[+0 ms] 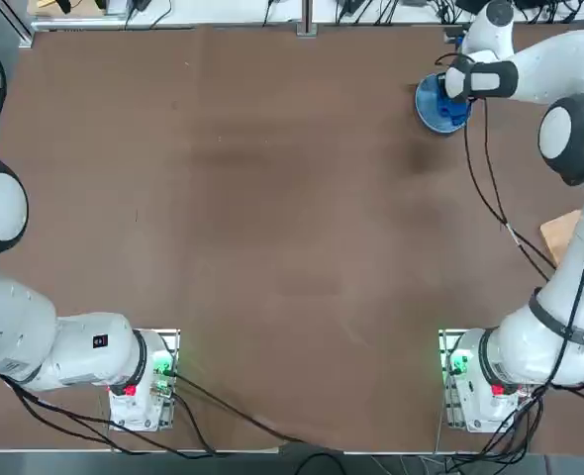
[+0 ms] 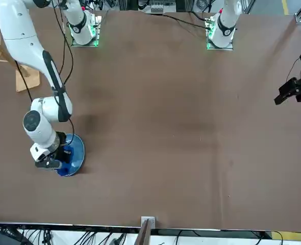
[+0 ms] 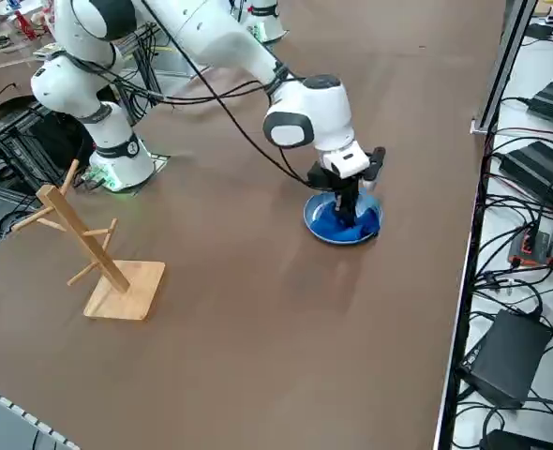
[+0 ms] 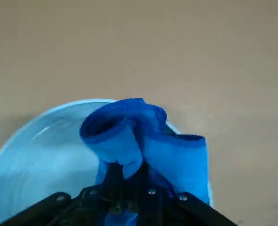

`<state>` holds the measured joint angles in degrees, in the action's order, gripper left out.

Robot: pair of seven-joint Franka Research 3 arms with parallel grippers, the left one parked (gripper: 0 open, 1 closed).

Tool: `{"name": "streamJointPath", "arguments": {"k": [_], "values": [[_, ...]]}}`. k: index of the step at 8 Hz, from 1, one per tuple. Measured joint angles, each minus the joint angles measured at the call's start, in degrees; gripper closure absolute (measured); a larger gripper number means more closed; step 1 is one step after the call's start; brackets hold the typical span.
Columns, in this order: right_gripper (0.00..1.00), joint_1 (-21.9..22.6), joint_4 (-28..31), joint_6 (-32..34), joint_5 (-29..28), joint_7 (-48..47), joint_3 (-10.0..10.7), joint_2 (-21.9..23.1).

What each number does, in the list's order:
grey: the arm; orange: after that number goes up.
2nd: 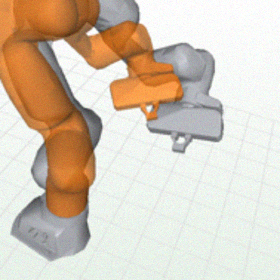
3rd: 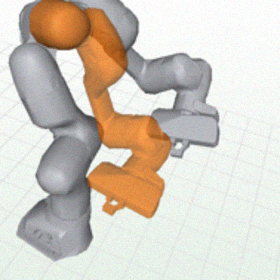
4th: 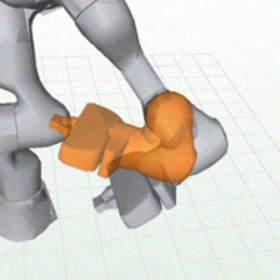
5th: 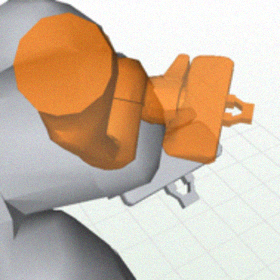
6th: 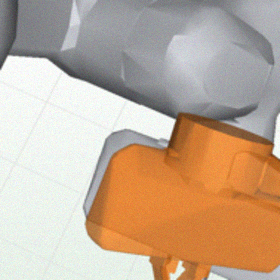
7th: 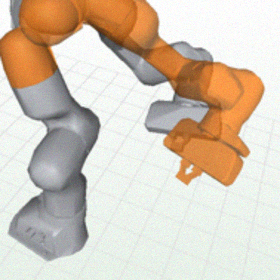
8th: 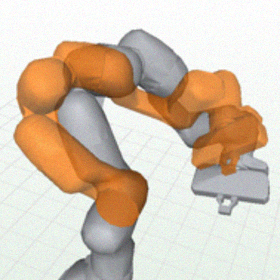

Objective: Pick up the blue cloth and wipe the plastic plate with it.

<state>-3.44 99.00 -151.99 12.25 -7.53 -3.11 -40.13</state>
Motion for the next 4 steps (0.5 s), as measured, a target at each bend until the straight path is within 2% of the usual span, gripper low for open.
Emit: {"name": "streamJointPath", "arguments": {"k": [4], "values": [[0.96, 0.2, 1.8, -0.4, 0.1, -0.7, -0.1, 0.9]]}}
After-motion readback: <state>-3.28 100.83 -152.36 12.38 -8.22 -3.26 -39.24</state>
